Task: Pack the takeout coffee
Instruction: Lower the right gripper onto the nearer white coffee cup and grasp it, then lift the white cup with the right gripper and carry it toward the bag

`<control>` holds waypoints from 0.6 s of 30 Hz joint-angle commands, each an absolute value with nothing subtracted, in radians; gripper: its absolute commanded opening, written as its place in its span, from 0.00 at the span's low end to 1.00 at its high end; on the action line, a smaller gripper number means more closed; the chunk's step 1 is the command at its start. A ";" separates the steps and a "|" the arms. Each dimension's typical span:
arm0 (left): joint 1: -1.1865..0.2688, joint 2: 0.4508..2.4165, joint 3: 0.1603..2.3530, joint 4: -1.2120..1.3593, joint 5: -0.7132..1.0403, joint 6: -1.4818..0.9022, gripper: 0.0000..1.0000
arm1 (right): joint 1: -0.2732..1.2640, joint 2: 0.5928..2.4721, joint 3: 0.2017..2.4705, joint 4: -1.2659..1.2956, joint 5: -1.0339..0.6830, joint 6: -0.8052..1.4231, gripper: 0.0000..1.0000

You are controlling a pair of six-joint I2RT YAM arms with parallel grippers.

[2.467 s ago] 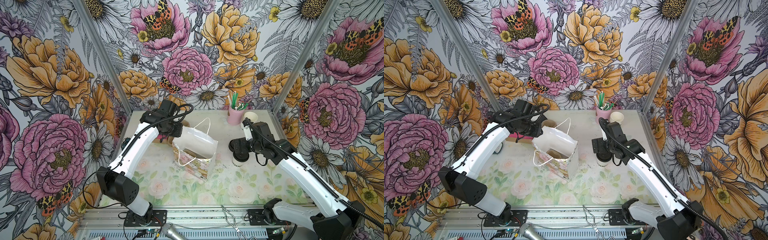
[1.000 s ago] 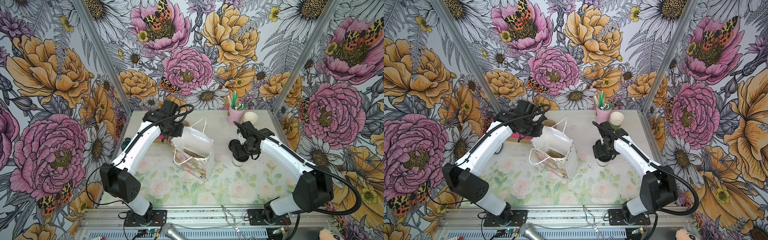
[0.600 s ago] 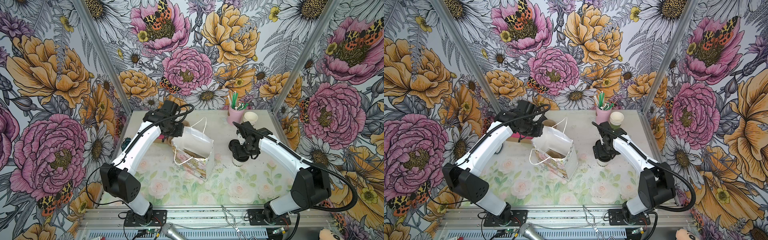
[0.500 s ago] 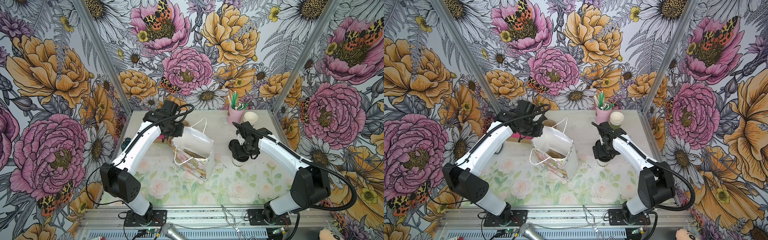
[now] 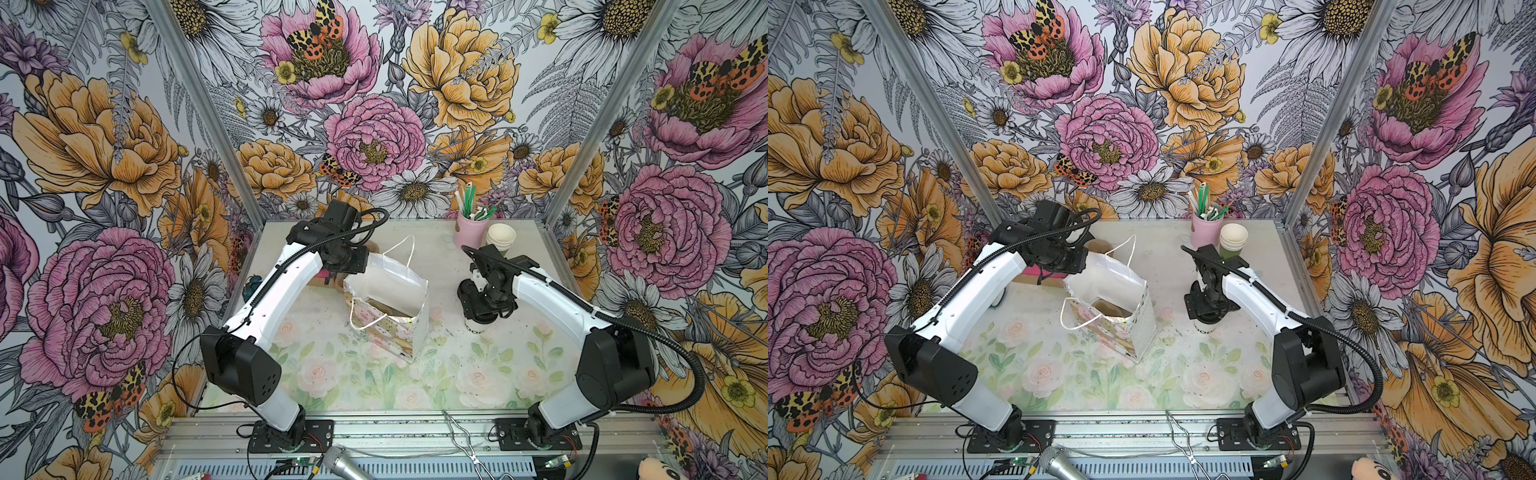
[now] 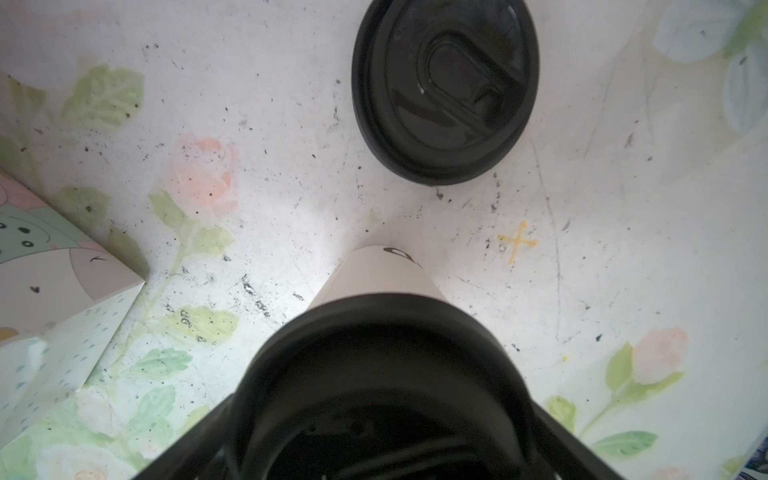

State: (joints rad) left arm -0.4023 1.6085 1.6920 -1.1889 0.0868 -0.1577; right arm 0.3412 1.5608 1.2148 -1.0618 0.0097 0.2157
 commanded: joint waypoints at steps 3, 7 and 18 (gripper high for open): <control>-0.410 1.617 1.684 -1.184 0.106 -0.165 0.00 | 0.333 1.569 1.210 -1.052 0.017 0.206 0.96; -0.413 1.619 1.685 -1.182 0.107 -0.165 0.00 | 0.334 1.558 1.206 -1.052 0.017 0.205 0.94; -0.418 1.627 1.684 -1.176 0.108 -0.168 0.00 | 0.333 1.497 1.221 -1.055 -0.006 0.201 0.92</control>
